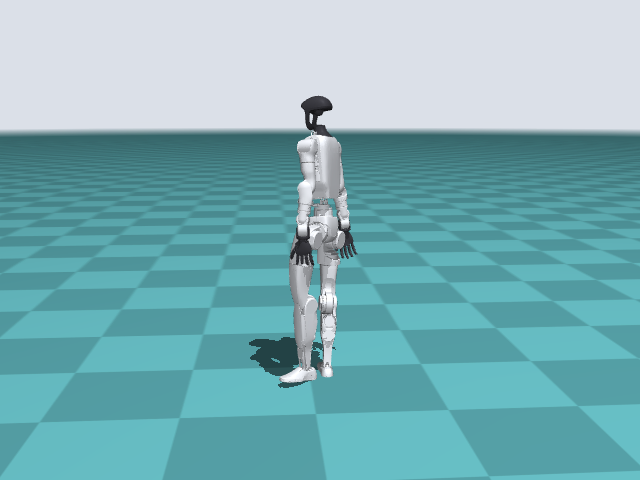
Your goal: Upper body actions
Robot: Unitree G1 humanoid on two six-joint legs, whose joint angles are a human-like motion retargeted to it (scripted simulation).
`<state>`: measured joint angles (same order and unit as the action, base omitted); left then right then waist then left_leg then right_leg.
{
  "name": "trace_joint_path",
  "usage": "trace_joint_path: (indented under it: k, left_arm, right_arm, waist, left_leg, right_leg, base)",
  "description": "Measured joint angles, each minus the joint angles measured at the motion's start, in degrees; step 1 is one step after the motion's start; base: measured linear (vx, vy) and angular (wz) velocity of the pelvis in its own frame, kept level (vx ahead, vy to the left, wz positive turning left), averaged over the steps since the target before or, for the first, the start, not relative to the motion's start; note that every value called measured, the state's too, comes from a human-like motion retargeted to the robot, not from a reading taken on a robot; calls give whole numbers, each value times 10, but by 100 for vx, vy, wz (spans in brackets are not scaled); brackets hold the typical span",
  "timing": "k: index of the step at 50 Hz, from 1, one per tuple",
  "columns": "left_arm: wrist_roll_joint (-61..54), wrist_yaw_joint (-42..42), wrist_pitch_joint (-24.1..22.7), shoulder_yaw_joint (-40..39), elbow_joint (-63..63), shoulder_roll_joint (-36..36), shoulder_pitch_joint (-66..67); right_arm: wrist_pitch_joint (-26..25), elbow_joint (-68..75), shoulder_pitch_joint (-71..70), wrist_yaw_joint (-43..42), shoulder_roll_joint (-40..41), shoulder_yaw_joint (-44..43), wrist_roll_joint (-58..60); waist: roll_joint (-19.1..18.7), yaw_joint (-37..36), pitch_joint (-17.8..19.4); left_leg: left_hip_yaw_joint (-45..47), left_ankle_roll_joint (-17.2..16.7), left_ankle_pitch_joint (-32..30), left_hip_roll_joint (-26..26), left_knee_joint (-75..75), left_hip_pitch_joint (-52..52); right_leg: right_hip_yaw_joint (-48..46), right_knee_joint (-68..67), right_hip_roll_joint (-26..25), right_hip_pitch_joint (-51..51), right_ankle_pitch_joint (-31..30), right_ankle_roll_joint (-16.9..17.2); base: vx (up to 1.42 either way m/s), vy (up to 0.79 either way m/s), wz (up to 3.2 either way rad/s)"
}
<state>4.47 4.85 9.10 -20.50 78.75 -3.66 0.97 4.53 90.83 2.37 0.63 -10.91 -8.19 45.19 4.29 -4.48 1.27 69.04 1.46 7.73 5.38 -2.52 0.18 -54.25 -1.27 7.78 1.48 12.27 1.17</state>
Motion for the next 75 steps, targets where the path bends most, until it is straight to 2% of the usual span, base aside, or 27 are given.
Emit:
trace_joint_path:
  k: [5,9,11,14,17,20,23,33,37,42,46,48,50,52,55,59,62,65,67,68,70,71,72,75]
  left_arm:
    - [-34,-15,-2,-18,15,-5,8]
    - [-39,-24,2,-35,29,-6,9]
    - [-50,-34,0,-44,37,0,8]
    - [-73,-34,-4,-68,58,14,12]
    - [-82,-13,5,-93,89,18,20]
    - [-73,-3,22,-103,112,9,31]
    - [-52,-10,30,-100,112,4,30]
    - [-23,-15,21,-79,77,-11,13]
    - [-24,-17,14,-70,67,-8,2]
    - [-28,-17,6,-63,68,2,-7]
    - [-31,-14,4,-54,76,5,-14]
    - [-28,-13,5,-52,79,2,-17]
    - [-25,-14,7,-50,82,-4,-18]
    - [-23,-13,10,-49,84,-11,-19]
    - [-23,-14,16,-51,89,-23,-19]
    - [-29,-17,24,-51,97,-36,-17]
    - [-30,-17,29,-51,101,-38,-13]
    - [-31,-16,32,-53,104,-35,-10]
    - [-32,-15,32,-53,105,-31,-9]
    - [-32,-15,32,-51,105,-29,-8]
    - [-32,-13,34,-45,107,-29,-7]
    - [-29,-11,38,-42,110,-32,-11]
    - [-26,-11,41,-39,112,-33,-14]
    - [-25,-26,36,-25,117,-22,-14]
  right_arm:
    - [1,2,35,-8,21,-23,-16]
    - [-1,10,32,4,31,-28,-41]
    - [2,1,25,5,31,-29,-38]
    - [9,-18,4,1,25,-21,-16]
    - [7,-26,-23,1,23,-8,-11]
    - [21,-32,-38,16,33,-1,-42]
    - [32,-48,-39,38,37,7,-74]
    - [24,-12,-23,5,26,22,-50]
    - [16,15,-10,-11,21,9,-54]
    - [12,35,12,-24,14,-7,-66]
    - [10,41,23,-31,10,-13,-68]
    - [9,42,24,-31,9,-14,-65]
    - [8,37,21,-29,11,-13,-63]
    - [9,27,15,-25,15,-12,-63]
    - [15,3,2,-15,22,-10,-63]
    - [26,-40,-13,2,32,-13,-66]
    - [33,-65,-21,10,36,-17,-70]
    - [36,-78,-30,15,38,-20,-76]
    - [36,-80,-34,16,39,-21,-80]
    - [36,-80,-33,16,39,-21,-81]
    - [34,-74,-34,16,41,-20,-81]
    - [30,-66,-38,19,42,-23,-79]
    - [26,-57,-40,22,43,-26,-76]
    - [10,-33,-42,27,45,-41,-65]
  waist:
    - [25,50,-54]
    - [23,49,-68]
    - [17,25,-61]
    - [-13,-19,-44]
    - [-26,-21,-42]
    - [-30,1,-44]
    - [-30,-12,-37]
    - [-27,-45,-42]
    - [-33,-48,-46]
    - [-50,-35,-50]
    - [-72,-26,-42]
    - [-79,-20,-36]
    - [-76,-9,-29]
    - [-72,14,-22]
    - [-67,18,-17]
    - [-56,38,-13]
    - [-42,55,-9]
    - [-29,71,-2]
    - [-23,77,9]
    - [-19,81,15]
    - [-14,79,23]
    - [-9,61,23]
    - [-5,48,23]
    - [-1,24,15]
  left_leg:
    - [77,27,-1,0,-44,15]
    - [44,32,-14,-20,-25,19]
    - [17,30,-31,-28,-10,24]
    - [29,-14,-35,-38,38,40]
    - [39,-30,-36,-41,50,46]
    - [36,-25,-27,-47,52,44]
    - [30,-25,-17,-53,52,47]
    - [-21,-15,12,-65,42,35]
    - [-67,-7,21,-63,32,26]
    - [-165,9,27,-51,12,9]
    - [-258,21,29,-31,-11,-2]
    - [-304,26,30,-25,-25,-7]
    - [-360,33,27,-31,-36,-17]
    - [-420,39,19,-41,-41,-28]
    - [-477,42,8,-46,-51,-49]
    - [-550,43,-9,-61,-63,-80]
    - [-593,38,-27,-82,-59,-89]
    - [-633,31,-43,-107,-49,-87]
    - [-660,27,-52,-121,-44,-77]
    - [-673,24,-56,-130,-42,-71]
    - [-692,14,-63,-136,-37,-61]
    - [-688,9,-63,-136,-37,-61]
    - [-688,5,-64,-137,-37,-61]
    - [-700,2,-67,-137,-50,-69]
  right_leg:
    - [-114,13,15,15,10,39]
    - [-163,14,5,24,9,53]
    - [-169,10,-1,29,7,52]
    - [-157,-4,-22,37,3,47]
    - [-151,-12,-21,38,-5,43]
    - [-160,-10,-18,41,-17,41]
    - [-159,-6,-16,44,-28,38]
    - [-191,-1,-4,64,-72,27]
    - [-166,-18,7,83,-111,10]
    - [-146,-50,15,119,-190,-20]
    - [-97,-108,25,148,-256,-66]
    - [-58,-152,36,152,-278,-78]
    - [37,-221,48,125,-277,-58]
    - [134,-292,41,72,-251,-35]
    - [221,-332,23,17,-205,-18]
    - [303,-298,-18,-44,-124,2]
    - [403,-236,-55,-88,-74,17]
    - [522,-154,-84,-114,-38,15]
    - [588,-103,-97,-118,-41,8]
    - [602,-80,-98,-118,-72,5]
    - [682,-57,-120,-106,-88,-3]
    - [524,-66,-80,-99,-74,-12]
    - [419,-69,-54,-92,-64,-20]
    - [439,-60,-58,-75,-45,-18]
  base:
    - [13,11,340]
    - [11,20,190]
    - [9,32,27]
    - [2,30,-57]
    - [3,25,-37]
    - [8,25,5]
    - [4,25,-8]
    - [7,24,37]
    - [11,25,110]
    - [16,33,169]
    - [14,28,194]
    - [14,20,203]
    - [12,16,245]
    - [9,12,264]
    - [1,0,178]
    - [1,-8,193]
    - [2,-11,208]
    - [3,-11,201]
    - [7,-17,196]
    - [8,-17,189]
    - [8,-17,148]
    - [9,-18,88]
    - [10,-21,89]
    - [9,-21,145]
